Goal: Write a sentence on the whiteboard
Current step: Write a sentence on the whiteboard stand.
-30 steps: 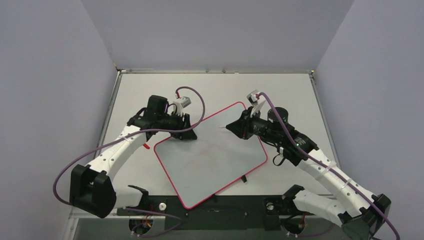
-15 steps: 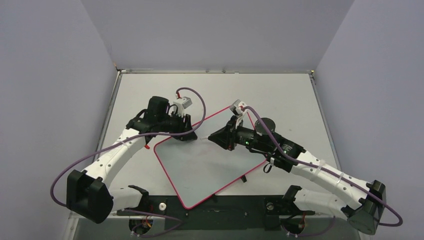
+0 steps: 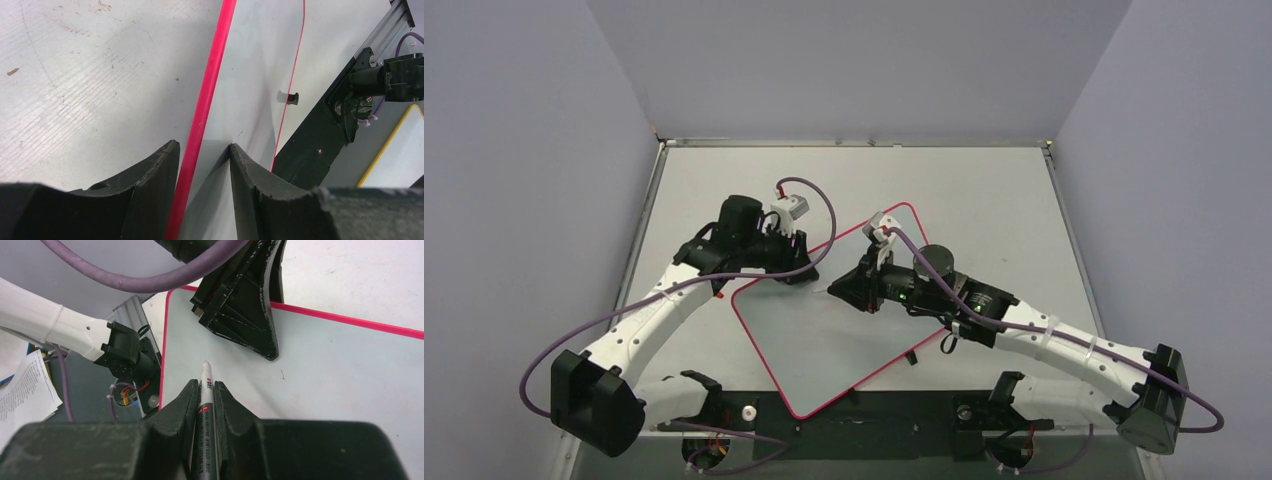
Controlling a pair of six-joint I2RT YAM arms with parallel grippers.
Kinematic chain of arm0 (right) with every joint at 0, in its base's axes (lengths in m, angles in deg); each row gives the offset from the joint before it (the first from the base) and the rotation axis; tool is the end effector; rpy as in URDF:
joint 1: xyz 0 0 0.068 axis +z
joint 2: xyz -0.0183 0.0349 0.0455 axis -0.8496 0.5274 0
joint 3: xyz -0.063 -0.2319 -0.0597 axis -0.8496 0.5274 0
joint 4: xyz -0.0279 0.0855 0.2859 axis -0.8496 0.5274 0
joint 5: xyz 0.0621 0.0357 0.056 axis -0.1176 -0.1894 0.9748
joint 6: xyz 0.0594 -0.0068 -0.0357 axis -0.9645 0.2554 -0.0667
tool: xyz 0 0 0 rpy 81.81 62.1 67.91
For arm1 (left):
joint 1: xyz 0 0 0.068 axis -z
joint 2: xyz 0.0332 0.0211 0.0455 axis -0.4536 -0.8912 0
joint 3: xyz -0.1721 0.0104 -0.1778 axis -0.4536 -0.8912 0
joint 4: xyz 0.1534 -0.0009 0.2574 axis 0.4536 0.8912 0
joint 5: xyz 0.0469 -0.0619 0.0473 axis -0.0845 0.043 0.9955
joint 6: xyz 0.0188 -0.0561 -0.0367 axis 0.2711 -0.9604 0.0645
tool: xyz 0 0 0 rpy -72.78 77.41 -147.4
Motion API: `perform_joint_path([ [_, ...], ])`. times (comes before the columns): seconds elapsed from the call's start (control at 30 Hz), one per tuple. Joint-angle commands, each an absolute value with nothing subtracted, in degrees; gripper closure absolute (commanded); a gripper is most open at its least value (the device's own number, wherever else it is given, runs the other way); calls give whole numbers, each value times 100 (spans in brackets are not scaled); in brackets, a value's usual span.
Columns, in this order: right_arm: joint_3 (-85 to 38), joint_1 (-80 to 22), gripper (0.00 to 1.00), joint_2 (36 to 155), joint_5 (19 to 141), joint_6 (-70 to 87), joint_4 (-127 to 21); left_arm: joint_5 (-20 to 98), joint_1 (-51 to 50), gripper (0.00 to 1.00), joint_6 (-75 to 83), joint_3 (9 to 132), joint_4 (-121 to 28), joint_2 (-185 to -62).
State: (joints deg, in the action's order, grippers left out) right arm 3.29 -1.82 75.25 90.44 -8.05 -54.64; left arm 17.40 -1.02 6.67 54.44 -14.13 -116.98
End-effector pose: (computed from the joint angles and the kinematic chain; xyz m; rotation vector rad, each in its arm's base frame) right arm 0.1633 0.2768 0.2966 -0.7843 1.7743 1.2481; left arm 0.2710 -0.1631 0.2480 0.6094 2.2932 -0.9072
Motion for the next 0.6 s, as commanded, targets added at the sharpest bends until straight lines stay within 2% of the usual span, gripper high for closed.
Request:
perform_joint_path([
  [0.0,151,31,100,7541,8899,-537,-5877,2036,-105,100,864,5477,-2005,-11432],
  [0.57,838,630,100,7963,8843,-186,-7314,2271,-113,100,857,5266,-2038,-11187],
])
